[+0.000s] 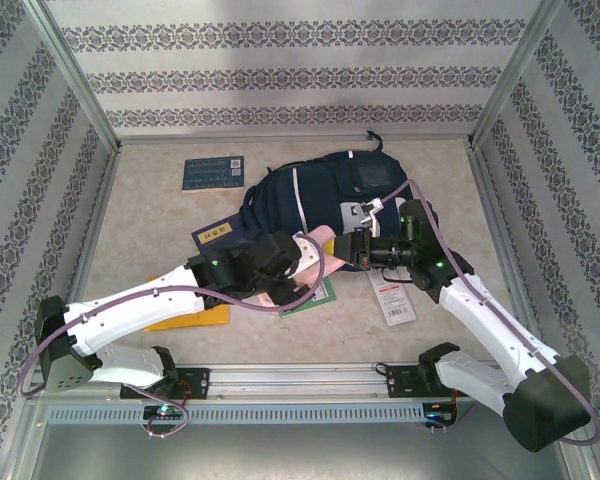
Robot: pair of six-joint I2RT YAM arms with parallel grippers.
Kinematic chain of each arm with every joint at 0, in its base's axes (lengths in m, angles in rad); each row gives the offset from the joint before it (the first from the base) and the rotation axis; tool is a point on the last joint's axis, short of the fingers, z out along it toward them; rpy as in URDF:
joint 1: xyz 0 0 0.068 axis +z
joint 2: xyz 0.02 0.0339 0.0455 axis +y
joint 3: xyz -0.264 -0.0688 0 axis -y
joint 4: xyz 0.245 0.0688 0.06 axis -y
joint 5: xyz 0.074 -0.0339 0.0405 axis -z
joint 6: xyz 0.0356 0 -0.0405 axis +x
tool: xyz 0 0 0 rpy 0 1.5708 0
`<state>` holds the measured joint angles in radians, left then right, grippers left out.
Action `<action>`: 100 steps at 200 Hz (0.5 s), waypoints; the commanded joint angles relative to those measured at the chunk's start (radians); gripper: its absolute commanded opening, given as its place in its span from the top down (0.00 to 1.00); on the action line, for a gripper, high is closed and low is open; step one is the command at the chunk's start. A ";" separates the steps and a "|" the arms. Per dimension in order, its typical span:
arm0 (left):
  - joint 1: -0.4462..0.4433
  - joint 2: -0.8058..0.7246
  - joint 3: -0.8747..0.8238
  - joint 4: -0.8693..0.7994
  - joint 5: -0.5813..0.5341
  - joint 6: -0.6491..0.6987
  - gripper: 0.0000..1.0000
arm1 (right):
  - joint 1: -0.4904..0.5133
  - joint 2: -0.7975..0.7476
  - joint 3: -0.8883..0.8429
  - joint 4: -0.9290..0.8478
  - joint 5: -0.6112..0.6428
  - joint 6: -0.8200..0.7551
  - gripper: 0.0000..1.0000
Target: Pack books, pencil case, and school supplies into a backpack
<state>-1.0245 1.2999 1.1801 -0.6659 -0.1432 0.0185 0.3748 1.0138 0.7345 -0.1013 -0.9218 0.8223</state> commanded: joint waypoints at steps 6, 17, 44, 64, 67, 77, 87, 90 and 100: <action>0.119 -0.057 0.006 0.020 0.157 -0.155 0.00 | -0.062 -0.049 -0.004 -0.004 0.057 0.028 0.72; 0.186 -0.095 -0.020 0.054 0.261 -0.236 0.00 | -0.089 -0.065 -0.009 -0.009 0.071 0.034 0.73; 0.307 -0.173 -0.083 0.139 0.439 -0.435 0.00 | -0.137 -0.097 -0.022 -0.005 0.092 0.046 0.73; 0.391 -0.200 -0.132 0.200 0.533 -0.578 0.00 | -0.156 -0.114 -0.059 0.091 0.088 0.115 0.74; 0.403 -0.206 -0.142 0.212 0.543 -0.603 0.00 | -0.157 -0.117 -0.062 0.101 0.089 0.122 0.74; 0.453 -0.226 -0.188 0.284 0.605 -0.688 0.00 | -0.159 -0.123 -0.073 0.138 0.092 0.144 0.75; 0.497 -0.250 -0.238 0.360 0.650 -0.768 0.00 | -0.159 -0.132 -0.081 0.164 0.100 0.164 0.75; 0.511 -0.256 -0.252 0.377 0.661 -0.793 0.00 | -0.161 -0.134 -0.082 0.170 0.104 0.169 0.75; 0.546 -0.270 -0.297 0.469 0.706 -0.874 0.00 | -0.161 -0.144 -0.089 0.198 0.116 0.188 0.77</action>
<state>-0.5514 1.0584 0.9752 -0.4133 0.3962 -0.5522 0.2157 0.9073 0.6617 -0.0399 -0.8303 0.9432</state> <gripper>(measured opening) 0.996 0.335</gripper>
